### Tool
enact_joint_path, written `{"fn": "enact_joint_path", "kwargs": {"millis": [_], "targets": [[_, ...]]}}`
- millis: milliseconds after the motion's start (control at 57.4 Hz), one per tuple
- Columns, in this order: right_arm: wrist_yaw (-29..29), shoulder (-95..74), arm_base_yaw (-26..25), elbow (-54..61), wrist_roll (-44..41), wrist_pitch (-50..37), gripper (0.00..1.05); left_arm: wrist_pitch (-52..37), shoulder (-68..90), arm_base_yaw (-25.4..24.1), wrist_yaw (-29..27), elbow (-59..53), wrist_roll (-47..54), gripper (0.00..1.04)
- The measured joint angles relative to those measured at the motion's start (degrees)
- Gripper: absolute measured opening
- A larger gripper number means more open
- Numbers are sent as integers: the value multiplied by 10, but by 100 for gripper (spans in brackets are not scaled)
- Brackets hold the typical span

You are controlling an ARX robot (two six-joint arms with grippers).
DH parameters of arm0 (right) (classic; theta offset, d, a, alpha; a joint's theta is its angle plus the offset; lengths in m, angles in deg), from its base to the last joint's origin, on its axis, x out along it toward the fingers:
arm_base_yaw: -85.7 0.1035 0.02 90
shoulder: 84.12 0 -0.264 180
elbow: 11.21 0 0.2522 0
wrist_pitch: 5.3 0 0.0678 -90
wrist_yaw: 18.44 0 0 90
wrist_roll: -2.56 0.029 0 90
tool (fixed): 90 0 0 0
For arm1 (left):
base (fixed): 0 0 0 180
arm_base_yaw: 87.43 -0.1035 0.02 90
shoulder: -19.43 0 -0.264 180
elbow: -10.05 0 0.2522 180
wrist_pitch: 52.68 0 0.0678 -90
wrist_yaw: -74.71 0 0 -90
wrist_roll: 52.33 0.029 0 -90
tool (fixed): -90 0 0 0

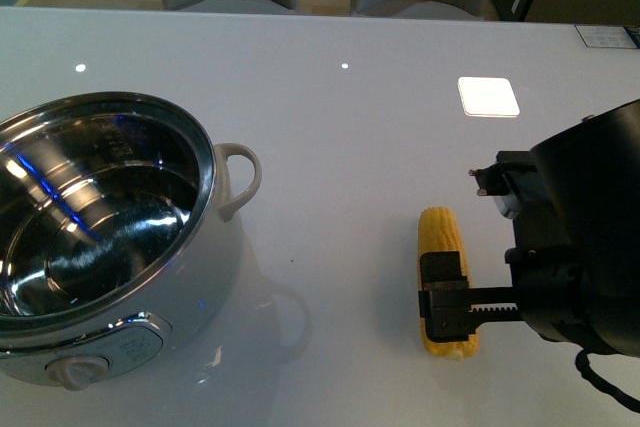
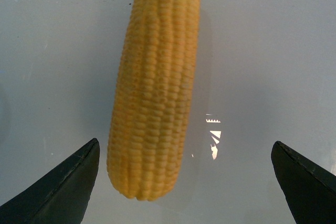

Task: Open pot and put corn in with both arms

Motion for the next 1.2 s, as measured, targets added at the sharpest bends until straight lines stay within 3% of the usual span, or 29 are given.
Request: {"fn": "enact_joint_path", "kwargs": {"millis": [592, 732, 871, 1063, 1202], "targets": [[-37, -108, 18, -43, -19, -39, 95, 0, 0, 0, 0, 0, 0, 98], [-33, -121, 19, -44, -26, -37, 77, 0, 0, 0, 0, 0, 0, 98], [-32, -123, 19, -44, -27, -37, 48, 0, 0, 0, 0, 0, 0, 98], [-37, -122, 19, -42, -24, -43, 33, 0, 0, 0, 0, 0, 0, 98], [-44, -99, 17, -28, -19, -53, 28, 0, 0, 0, 0, 0, 0, 98]]}}
